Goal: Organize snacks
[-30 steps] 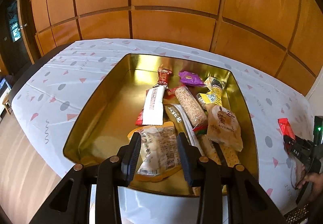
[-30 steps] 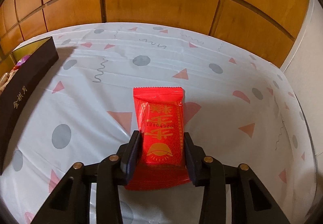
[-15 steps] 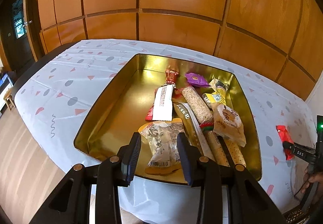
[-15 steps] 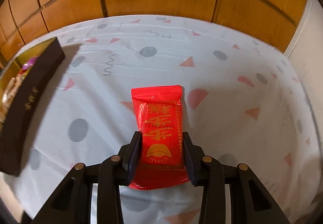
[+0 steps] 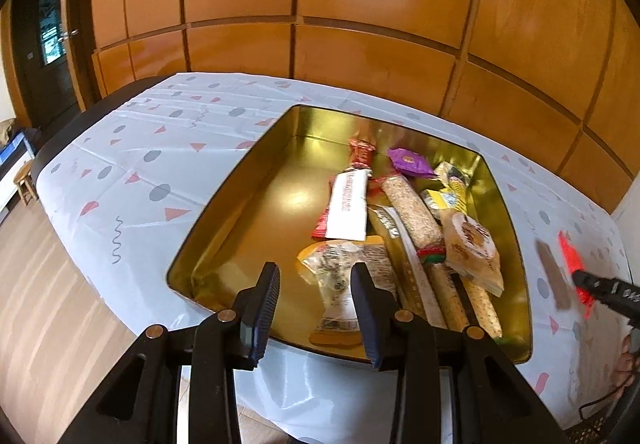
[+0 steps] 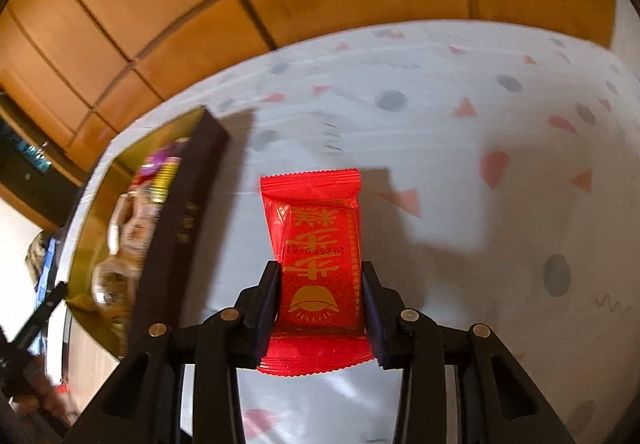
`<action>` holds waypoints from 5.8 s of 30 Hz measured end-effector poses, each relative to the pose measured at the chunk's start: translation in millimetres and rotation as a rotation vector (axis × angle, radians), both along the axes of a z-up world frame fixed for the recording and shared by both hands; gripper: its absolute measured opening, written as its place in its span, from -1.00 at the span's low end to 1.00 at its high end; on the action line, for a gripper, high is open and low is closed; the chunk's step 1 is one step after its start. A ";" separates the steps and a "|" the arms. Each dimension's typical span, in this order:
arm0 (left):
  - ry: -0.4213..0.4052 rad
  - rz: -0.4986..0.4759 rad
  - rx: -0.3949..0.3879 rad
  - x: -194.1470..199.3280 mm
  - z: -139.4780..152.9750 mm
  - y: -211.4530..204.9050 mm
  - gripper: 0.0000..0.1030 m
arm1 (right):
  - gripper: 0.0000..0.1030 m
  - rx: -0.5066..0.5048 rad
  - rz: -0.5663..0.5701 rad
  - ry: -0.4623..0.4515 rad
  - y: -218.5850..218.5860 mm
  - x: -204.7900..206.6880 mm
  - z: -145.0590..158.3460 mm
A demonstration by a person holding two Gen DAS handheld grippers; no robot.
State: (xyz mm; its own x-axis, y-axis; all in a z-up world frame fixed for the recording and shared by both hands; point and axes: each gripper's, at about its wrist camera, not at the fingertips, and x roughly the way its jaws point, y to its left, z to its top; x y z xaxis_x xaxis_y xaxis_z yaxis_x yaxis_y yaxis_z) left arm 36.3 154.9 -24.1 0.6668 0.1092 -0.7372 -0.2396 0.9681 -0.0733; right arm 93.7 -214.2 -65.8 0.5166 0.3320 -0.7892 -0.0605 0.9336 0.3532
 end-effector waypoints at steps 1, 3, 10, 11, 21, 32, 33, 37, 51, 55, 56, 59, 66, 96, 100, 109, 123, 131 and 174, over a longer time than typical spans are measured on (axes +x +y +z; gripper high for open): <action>0.000 0.006 0.000 -0.1 -0.3 1.8 -0.28 | -0.25 0.005 0.012 -0.011 5.3 0.6 5.7; -0.001 0.021 -0.001 -0.2 -0.3 5.6 -0.28 | -0.25 0.010 0.055 -0.048 21.3 -0.4 21.0; -0.015 0.055 0.002 -3.1 3.1 14.4 -0.28 | -0.25 -0.036 0.269 -0.142 101.5 -12.2 57.5; -0.016 0.058 0.002 -3.2 3.3 15.3 -0.28 | -0.25 -0.046 0.301 -0.150 114.0 -14.6 60.9; -0.014 0.063 0.002 -3.2 3.7 18.9 -0.28 | -0.25 -0.113 0.487 -0.169 205.2 -14.3 63.9; 0.008 0.074 -0.007 -0.1 -4.1 22.6 -0.28 | -0.23 -0.271 0.525 -0.060 229.6 1.8 5.0; 0.008 0.073 -0.006 0.1 -4.3 22.2 -0.28 | -0.21 -0.265 0.522 -0.062 228.0 1.1 6.5; 0.010 0.072 -0.008 0.5 -4.8 21.6 -0.28 | -0.21 -0.247 0.510 -0.072 224.5 2.5 12.6; 0.009 0.063 -0.002 0.3 -1.1 18.0 -0.28 | -0.76 -0.286 0.523 -0.098 229.9 -0.3 9.8; 0.004 0.049 0.004 -1.4 1.3 12.9 -0.28 | -0.75 -0.293 0.490 -0.090 223.6 1.1 9.7; 0.003 0.046 0.003 -1.6 1.8 11.8 -0.28 | -0.75 -0.282 0.486 -0.081 221.6 1.5 10.3; -0.001 0.040 0.004 -2.3 3.3 9.5 -0.28 | -0.49 -0.238 0.487 -0.070 216.9 0.9 11.8; -0.009 0.044 0.010 -4.0 6.9 11.1 -0.28 | -0.09 -0.222 0.508 -0.114 222.2 -8.1 18.6; -0.083 -0.073 0.058 -24.2 24.1 -43.5 -0.24 | 0.39 -0.275 0.243 -0.275 164.7 -60.1 51.1; -0.093 -0.101 0.062 -28.6 25.6 -56.7 0.15 | 0.56 -0.288 0.191 -0.298 148.4 -72.3 54.7; -0.126 -0.078 0.117 -34.9 32.6 -66.7 0.26 | 0.64 -0.283 0.159 -0.306 135.8 -81.9 54.5; -0.136 -0.024 0.116 -34.7 30.9 -58.2 0.27 | 0.67 -0.280 0.153 -0.317 135.4 -84.2 53.4; -0.145 -0.014 0.112 -34.6 32.4 -55.4 0.27 | 0.67 -0.294 0.161 -0.322 140.0 -85.1 53.6; -0.144 -0.012 0.094 -29.6 28.5 -52.5 -0.05 | 0.76 -0.302 0.176 -0.316 148.0 -82.6 46.4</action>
